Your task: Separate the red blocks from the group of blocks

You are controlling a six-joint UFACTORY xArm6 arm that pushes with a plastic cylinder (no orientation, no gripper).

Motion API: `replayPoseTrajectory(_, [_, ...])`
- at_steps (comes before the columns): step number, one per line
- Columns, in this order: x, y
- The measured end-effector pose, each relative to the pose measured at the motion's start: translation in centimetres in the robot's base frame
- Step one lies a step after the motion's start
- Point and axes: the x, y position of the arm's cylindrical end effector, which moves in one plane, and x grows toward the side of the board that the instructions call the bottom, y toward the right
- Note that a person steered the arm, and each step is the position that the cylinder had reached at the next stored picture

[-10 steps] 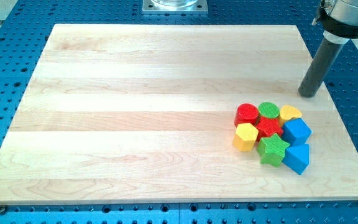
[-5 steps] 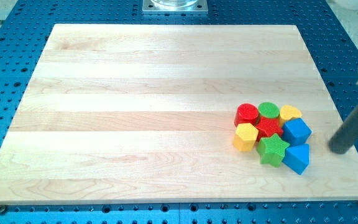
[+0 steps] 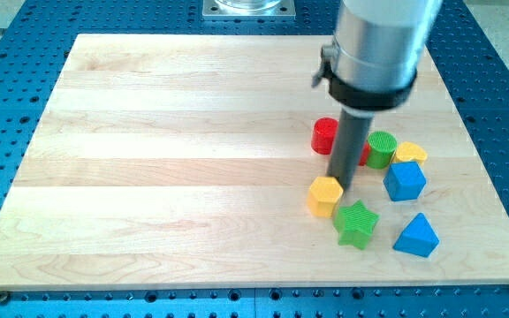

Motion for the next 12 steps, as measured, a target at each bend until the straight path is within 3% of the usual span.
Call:
replayPoseTrajectory(2, [-2.9, 4.8])
replayPoseTrajectory(5, [-7.4, -2.8])
replayPoseTrajectory(9, [-7.1, -2.0])
replayPoseTrajectory(10, [-9.4, -3.0])
replayPoseTrajectory(12, [-10.1, -3.0])
